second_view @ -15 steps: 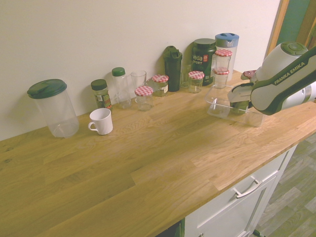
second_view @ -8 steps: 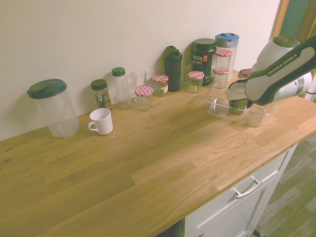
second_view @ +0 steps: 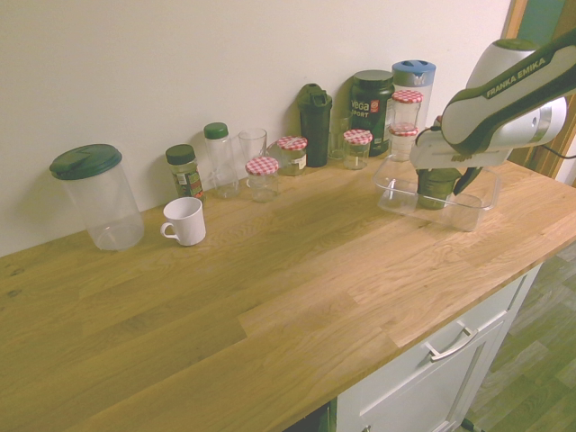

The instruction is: Put the cereal into the container

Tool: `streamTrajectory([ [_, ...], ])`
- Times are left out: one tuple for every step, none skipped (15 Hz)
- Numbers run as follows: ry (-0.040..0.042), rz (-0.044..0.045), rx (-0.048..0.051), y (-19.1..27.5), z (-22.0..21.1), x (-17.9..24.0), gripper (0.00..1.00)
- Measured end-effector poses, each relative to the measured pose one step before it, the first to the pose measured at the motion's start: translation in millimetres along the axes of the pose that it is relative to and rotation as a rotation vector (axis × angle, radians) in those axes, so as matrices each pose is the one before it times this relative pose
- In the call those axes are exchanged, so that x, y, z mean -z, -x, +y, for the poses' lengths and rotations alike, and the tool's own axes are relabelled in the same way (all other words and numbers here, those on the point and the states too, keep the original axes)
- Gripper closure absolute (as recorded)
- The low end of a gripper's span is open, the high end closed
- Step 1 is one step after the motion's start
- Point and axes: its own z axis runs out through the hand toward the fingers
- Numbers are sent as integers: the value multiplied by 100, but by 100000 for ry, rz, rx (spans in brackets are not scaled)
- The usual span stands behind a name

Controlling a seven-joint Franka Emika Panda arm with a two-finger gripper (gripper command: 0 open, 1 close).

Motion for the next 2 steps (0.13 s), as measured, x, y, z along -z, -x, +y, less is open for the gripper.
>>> streamTrajectory([
  [-4170, 1125, -176, -142, -957, 2071, 0],
  [-3983, 278, -289, -41, -1228, 2492, 0],
])
